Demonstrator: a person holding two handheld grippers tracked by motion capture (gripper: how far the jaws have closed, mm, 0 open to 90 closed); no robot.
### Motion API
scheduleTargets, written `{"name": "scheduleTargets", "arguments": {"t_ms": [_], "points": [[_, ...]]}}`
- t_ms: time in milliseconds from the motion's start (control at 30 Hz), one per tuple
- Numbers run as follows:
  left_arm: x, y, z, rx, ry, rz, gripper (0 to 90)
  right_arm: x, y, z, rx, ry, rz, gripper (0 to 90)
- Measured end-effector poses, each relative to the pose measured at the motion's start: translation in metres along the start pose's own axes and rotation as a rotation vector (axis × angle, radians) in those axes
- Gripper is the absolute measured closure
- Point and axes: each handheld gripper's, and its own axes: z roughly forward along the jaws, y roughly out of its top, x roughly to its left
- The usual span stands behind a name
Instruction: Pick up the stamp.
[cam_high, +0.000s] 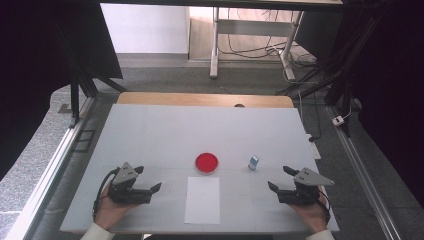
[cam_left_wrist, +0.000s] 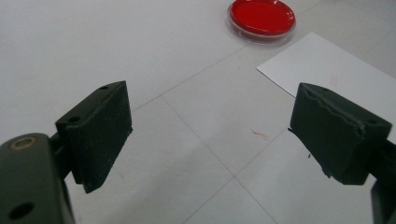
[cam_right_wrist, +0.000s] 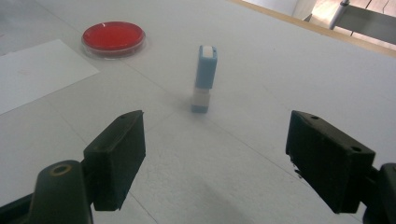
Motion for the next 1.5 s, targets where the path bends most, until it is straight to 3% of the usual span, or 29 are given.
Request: {"name": "scheduleTargets", "arguments": {"t_ms": [533,667,900,1067,1500], "points": [[0.006,-0.008,-0.005,0.001,0.030,-0.004,12.4,0.004,0.001,-0.001,-0.003,0.003,0.016,21.9],[0.003,-0.007,-0.005,-0.019,0.049,0.012,12.7,0.005,0.002,-0.003,-0.007,0.000,0.015,22.4],[0.004,-0.006,-0.005,-0.019,0.043,0.025,12.9,0.005,0.003,-0.003,-0.008,0.002,0.019,22.5],[0.006,-0.007,-0.005,-0.016,0.042,0.024,12.9,0.009,0.011,-0.005,-0.028,0.005,-0.012,23.4],[0.004,-0.009,0.000,0.004,0.049,0.047,12.9,0.010,0.025,0.001,-0.032,0.009,0.018,25.6]]}}
